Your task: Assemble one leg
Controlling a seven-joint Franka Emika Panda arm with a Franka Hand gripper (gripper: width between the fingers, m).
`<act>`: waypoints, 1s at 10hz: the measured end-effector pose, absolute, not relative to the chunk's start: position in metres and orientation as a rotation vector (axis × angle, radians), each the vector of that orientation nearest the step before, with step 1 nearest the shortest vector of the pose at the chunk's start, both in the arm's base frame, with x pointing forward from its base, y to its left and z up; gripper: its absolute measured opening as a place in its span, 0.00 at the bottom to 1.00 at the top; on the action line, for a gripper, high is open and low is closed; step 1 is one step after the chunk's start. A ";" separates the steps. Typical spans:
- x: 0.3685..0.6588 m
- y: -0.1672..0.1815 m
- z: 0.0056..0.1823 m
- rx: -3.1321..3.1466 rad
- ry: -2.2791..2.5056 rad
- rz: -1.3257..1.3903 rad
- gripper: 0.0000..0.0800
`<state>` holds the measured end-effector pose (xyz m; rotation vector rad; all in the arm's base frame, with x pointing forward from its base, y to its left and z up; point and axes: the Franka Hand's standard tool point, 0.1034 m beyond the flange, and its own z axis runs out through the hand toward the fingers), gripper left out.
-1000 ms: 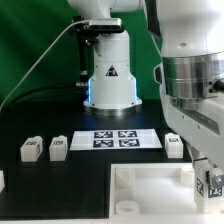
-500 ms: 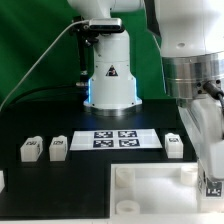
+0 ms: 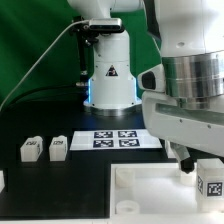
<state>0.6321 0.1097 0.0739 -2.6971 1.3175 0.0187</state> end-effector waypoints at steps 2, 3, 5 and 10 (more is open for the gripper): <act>0.631 0.110 0.073 -2.843 1.001 -0.009 0.81; 0.629 0.115 0.072 -2.972 0.687 -0.032 0.81; 0.625 0.124 0.072 -3.072 0.240 -0.040 0.81; 0.623 0.123 0.069 -3.094 0.181 -0.028 0.42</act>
Offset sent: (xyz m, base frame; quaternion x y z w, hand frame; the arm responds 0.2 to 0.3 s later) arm -0.0109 0.0199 0.0043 -0.0551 -0.0039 -0.4351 0.8987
